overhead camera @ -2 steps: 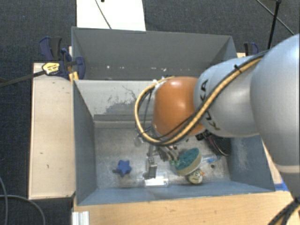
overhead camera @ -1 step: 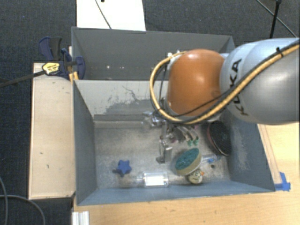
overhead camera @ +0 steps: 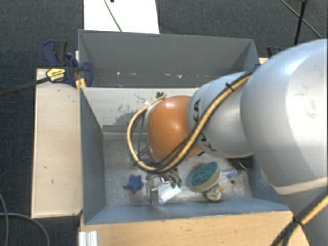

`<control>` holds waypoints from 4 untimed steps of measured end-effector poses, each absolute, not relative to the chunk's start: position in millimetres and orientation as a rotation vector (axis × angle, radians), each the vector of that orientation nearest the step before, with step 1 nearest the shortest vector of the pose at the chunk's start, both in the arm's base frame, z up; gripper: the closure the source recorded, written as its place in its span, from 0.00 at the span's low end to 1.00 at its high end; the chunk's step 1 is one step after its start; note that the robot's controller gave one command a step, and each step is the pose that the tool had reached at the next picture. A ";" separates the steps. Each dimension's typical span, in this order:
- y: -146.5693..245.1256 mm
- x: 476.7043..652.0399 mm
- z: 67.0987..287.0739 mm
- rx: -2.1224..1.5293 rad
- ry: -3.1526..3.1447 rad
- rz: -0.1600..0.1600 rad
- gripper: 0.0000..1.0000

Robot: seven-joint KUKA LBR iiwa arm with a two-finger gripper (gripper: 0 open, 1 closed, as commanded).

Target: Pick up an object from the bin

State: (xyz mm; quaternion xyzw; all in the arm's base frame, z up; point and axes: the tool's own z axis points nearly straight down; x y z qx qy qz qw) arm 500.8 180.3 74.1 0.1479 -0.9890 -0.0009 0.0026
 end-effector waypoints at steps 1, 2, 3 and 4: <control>178.3 503.4 78.8 0.454 -3.110 -0.002 1.00; 179.6 520.5 221.2 0.526 -3.109 -0.003 1.00; 179.2 518.6 216.2 0.523 -3.101 -0.002 0.00; 177.4 501.0 66.8 0.653 -3.068 -0.002 0.00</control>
Offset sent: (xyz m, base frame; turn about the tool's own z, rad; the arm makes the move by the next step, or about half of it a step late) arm 0.0000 0.0000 0.0000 0.0000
